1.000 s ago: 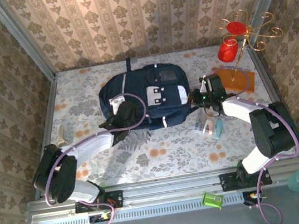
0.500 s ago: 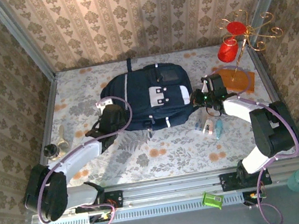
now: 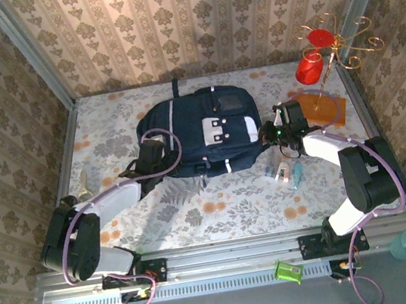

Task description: Pack the student bag

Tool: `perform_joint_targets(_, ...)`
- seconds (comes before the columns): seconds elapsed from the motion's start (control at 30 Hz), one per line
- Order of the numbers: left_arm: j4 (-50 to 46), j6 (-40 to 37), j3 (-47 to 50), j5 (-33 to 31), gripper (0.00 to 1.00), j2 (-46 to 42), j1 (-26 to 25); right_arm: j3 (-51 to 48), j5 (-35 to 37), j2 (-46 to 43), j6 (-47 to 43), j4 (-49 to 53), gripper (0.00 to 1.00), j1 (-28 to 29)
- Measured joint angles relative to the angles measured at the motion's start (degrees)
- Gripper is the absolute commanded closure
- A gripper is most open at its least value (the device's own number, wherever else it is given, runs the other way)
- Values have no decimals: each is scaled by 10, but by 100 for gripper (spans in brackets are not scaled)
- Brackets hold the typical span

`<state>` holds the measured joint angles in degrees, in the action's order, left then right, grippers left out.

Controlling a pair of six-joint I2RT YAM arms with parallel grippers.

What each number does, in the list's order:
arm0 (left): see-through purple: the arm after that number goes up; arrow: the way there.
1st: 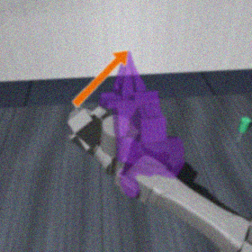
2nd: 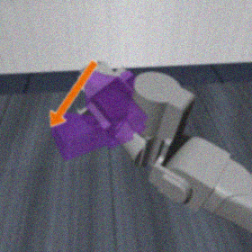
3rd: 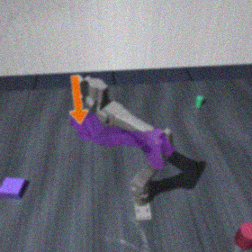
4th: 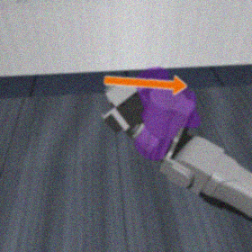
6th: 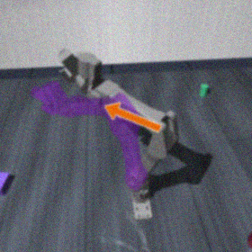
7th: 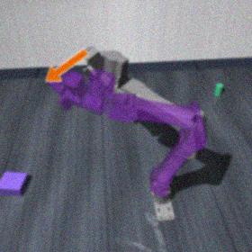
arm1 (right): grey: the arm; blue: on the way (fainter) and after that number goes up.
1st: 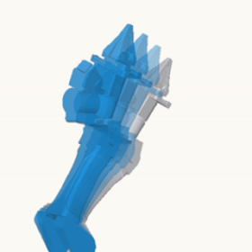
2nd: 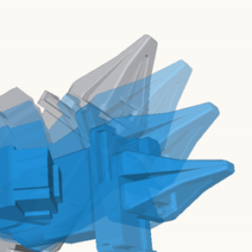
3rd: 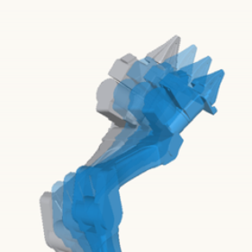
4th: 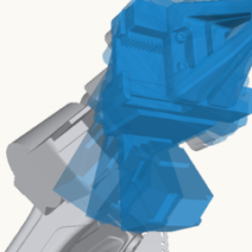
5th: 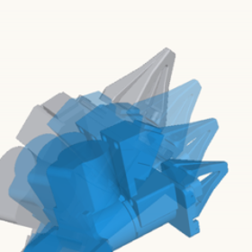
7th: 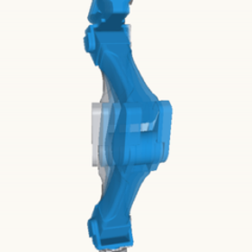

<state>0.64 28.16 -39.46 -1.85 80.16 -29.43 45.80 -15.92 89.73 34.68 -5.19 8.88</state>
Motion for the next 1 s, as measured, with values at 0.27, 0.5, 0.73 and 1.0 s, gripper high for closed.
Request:
perform_joint_targets(0.27, 3, -12, 0, 66, 74, 2, 31, 0, 0, 7, 0, -2, 100, 0)
perform_joint_targets(0.5, 7, -23, 1, 102, 86, 5, 56, 0, 0, 7, 0, -2, 100, 0)
perform_joint_targets(0.73, 16, -35, 10, 111, 100, 3, 59, 3, 2, 7, 0, 3, 100, 0)
perform_joint_targets(1.0, 2, -59, 30, 115, 100, -58, 58, 65, 49, 20, -20, 68, 100, 1)
